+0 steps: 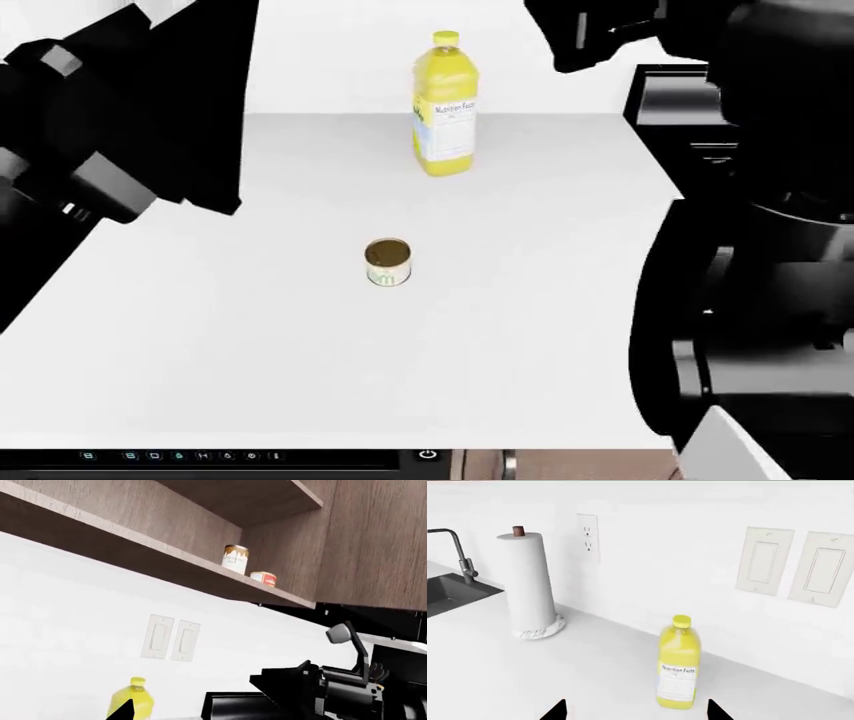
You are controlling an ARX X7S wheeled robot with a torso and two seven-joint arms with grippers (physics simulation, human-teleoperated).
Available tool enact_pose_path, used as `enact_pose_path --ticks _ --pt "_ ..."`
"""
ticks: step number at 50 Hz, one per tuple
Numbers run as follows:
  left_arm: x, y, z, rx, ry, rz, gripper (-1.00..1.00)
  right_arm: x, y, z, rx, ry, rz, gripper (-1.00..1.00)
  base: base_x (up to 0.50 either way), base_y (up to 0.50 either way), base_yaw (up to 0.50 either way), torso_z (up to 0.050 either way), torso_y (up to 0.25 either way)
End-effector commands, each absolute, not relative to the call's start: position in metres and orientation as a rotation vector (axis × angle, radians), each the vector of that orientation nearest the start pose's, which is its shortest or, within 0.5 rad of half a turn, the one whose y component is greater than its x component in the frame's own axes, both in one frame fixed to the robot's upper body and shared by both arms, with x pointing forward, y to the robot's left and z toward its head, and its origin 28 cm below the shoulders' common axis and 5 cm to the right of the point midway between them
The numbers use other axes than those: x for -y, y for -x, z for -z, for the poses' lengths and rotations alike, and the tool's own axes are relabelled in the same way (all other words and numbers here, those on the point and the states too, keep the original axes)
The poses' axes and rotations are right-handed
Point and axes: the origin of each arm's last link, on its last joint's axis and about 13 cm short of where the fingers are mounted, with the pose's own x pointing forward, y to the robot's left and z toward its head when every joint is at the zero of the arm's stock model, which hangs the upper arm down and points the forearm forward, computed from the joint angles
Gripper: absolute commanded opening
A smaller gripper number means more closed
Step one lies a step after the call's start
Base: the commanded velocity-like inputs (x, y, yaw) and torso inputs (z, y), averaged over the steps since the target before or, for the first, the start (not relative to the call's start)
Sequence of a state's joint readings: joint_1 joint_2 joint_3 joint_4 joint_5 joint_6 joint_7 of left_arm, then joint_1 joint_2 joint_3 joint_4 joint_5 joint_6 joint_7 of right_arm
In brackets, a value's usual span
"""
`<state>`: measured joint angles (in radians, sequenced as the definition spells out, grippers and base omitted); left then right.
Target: Pick the cans from the counter and place them in their designated side in the cabinet.
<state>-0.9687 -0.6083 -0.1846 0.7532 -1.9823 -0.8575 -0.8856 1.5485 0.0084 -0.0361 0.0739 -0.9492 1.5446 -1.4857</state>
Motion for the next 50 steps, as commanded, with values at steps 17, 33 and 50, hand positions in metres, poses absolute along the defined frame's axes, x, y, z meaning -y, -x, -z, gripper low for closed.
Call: enact_pose_path --ticks 17,33,50 --pt "-0.245 -0.159 -0.318 0.333 0.341 0.495 1.00 0.122 -0.319 -0.352 -0.335 0.138 -0.629 1.00 0.00 0.00 0.00 0.000 0.000" --pt "-0.250 -0.159 -0.318 0.335 0.335 0.452 1.00 0.071 -0.394 -0.381 -0.242 0.228 -0.847 1.00 0.00 0.00 0.00 0.000 0.000" --pt "-0.254 -0.153 -0.316 0.328 0.326 0.423 1.00 0.032 -0.415 -0.331 -0.185 0.052 -0.927 1.00 0.00 0.00 0.00 0.000 0.000"
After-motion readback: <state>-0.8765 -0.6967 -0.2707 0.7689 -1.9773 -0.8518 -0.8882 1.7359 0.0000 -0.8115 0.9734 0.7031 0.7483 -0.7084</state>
